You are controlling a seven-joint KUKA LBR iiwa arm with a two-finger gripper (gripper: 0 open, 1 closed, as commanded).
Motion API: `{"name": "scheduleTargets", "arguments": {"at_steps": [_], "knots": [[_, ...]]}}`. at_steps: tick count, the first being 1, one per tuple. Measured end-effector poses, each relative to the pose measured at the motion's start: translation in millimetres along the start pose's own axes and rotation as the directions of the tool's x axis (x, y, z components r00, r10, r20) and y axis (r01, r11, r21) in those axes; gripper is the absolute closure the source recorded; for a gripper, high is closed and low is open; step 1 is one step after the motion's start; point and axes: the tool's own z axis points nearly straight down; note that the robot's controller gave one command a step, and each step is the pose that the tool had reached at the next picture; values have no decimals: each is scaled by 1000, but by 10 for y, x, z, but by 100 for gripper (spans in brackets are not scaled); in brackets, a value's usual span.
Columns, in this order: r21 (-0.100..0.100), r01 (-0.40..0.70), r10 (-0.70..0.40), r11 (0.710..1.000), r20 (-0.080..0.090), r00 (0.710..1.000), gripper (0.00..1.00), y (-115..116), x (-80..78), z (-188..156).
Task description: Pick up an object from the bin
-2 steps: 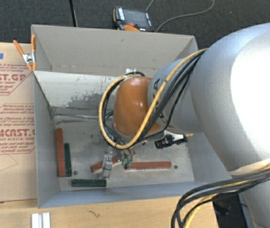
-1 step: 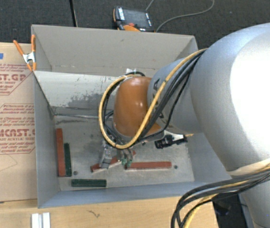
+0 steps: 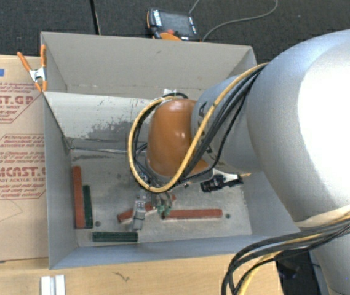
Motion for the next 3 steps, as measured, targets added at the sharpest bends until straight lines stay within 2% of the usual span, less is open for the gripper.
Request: {"name": "scheduleTargets", "arguments": {"at_steps": [1,2,3], "knots": [[0,0,0,1000,0,1000,100,1,0,0],[0,0,0,1000,0,1000,0,1,0,0],[0,0,0,1000,0,1000,100,1,0,0]]}}
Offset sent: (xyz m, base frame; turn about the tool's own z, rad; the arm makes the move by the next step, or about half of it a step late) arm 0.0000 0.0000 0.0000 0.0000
